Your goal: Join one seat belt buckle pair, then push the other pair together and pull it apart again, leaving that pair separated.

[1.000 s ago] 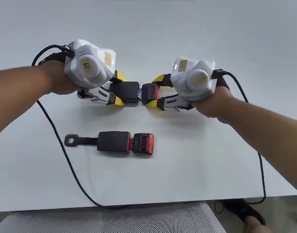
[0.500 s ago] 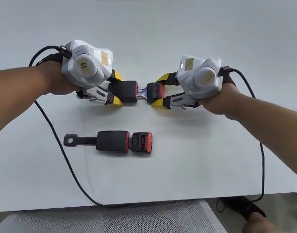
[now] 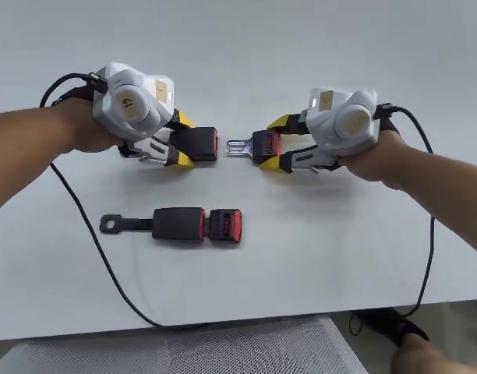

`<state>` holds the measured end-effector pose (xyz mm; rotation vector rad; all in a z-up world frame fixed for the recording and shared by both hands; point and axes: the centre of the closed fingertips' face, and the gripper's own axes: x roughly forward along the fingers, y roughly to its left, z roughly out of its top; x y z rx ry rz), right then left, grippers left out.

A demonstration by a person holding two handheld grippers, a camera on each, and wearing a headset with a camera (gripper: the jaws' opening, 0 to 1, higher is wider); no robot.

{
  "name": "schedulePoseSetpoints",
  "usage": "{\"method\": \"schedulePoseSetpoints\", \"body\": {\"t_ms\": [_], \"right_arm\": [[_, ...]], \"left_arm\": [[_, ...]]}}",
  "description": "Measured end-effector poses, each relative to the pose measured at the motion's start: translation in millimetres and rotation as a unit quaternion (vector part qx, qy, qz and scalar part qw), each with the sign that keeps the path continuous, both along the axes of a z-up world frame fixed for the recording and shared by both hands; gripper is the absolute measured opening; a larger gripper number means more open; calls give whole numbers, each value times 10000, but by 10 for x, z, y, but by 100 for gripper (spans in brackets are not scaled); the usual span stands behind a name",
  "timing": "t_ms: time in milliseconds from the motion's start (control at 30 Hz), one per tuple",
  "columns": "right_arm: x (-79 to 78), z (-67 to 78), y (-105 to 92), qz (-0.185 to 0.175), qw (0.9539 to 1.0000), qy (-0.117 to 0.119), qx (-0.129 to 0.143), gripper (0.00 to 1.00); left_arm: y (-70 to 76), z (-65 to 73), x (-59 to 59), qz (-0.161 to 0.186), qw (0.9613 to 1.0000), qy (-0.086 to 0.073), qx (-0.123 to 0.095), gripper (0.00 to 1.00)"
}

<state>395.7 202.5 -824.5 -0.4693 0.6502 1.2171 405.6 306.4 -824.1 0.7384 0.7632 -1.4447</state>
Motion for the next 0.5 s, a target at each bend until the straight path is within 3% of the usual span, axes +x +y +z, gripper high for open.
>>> {"method": "schedulePoseSetpoints", "body": {"t_ms": [100, 500], "right_arm": [[-47, 4, -121, -63, 9999, 78, -25, 37], [-91, 49, -432, -93, 9999, 32, -37, 37]], "left_arm": [[2, -4, 4, 17, 10000, 8, 1, 35], [4, -3, 5, 55, 10000, 27, 34, 35]]}}
